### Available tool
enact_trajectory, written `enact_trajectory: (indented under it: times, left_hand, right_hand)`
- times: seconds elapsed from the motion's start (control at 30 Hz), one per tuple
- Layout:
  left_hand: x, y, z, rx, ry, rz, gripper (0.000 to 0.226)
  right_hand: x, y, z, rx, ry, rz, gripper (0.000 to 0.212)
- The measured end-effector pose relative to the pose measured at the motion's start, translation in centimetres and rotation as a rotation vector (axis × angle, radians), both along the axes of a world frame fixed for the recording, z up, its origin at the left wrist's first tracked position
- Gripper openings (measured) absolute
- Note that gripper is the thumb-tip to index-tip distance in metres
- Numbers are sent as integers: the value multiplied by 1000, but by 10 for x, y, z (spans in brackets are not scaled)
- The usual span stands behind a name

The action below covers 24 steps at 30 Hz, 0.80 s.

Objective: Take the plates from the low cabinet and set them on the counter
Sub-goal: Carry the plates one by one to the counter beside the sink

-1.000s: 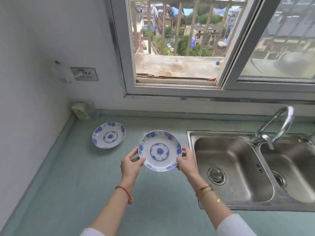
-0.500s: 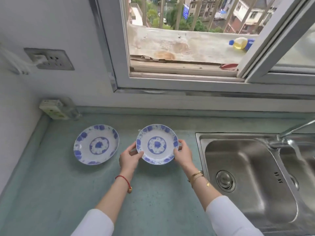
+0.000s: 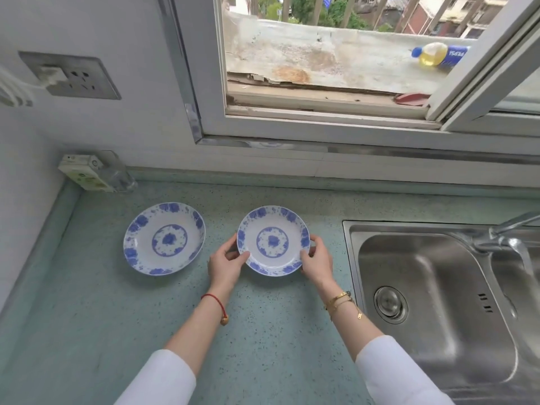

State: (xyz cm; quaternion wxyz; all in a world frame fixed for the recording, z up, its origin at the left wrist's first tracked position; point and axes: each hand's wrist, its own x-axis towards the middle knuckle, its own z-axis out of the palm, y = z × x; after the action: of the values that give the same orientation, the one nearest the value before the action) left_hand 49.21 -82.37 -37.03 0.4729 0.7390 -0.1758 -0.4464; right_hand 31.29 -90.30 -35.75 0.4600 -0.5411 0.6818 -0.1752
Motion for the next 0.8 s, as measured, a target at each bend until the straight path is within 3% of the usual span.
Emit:
enact_trajectory:
  times: [0.13,0.27,0.53,0.8]
  left_hand:
    - [-3,9,15,-22,-14,-4,72]
    - [-1,34,39,-78,-67,65,62]
    - [-26,139,112,-232,-14,220,38]
    - [-124,260,169,-332,-88,576,30]
  right_hand:
    - [-2,10,8,-3,6,-84,49]
    - [-4,28,33,-81,-65,-115,30]
    - [5,94,111,36,-483,240,20]
    - [-35,181,160,117,-667,605,25]
